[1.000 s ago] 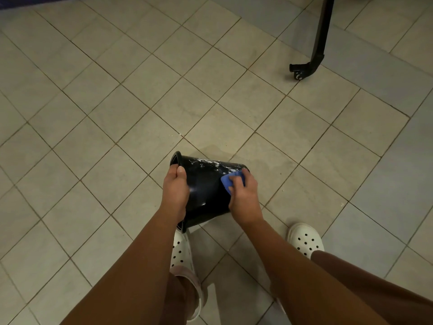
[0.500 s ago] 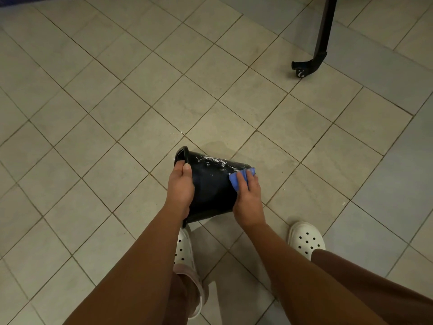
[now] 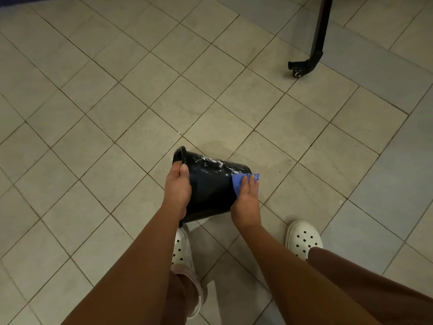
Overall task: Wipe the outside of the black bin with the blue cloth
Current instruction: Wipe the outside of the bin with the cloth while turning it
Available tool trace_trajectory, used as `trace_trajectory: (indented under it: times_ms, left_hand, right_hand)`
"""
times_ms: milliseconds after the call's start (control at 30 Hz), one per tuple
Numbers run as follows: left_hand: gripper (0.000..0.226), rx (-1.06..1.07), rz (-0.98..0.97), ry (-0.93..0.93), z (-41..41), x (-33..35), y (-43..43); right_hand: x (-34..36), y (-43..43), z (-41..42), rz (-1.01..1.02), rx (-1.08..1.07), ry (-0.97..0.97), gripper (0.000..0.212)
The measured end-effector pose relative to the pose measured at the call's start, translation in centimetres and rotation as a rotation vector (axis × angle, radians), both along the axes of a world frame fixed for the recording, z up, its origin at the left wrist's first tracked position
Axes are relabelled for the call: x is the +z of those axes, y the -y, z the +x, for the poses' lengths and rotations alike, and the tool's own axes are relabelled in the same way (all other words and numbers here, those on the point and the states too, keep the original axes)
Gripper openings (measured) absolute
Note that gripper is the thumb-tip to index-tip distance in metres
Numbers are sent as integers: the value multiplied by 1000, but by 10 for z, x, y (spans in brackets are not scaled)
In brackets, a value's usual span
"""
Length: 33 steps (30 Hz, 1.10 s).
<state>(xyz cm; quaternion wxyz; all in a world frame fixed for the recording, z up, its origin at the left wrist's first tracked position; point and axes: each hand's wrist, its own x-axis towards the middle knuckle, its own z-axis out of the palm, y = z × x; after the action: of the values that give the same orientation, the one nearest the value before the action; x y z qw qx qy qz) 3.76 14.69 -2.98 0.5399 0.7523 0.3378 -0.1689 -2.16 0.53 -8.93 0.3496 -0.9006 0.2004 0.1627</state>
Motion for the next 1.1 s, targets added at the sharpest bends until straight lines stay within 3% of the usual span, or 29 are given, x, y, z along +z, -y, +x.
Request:
trace_trajectory:
  times_ms: [300,467,767,900,1100]
  left_hand:
    - [39,36,-6,-1,-1,-2,-4]
    - [41,34,-14,11,-2,-4,-4]
    - [39,25,-40,1,1,-2,-6]
    - [40,23,-40,-4,1,-2,-4]
    - [44,-11,-22,5,1,-2,-5]
  right_hand:
    - [2,-10,4,-20,199,111,73]
    - [-1,13,5,53,29,-15,69]
    - [6,-4,8,58,131,24,71]
    - [6,8,16,88,42,-52,72]
    - [15,-19,7,47,88,21,69]
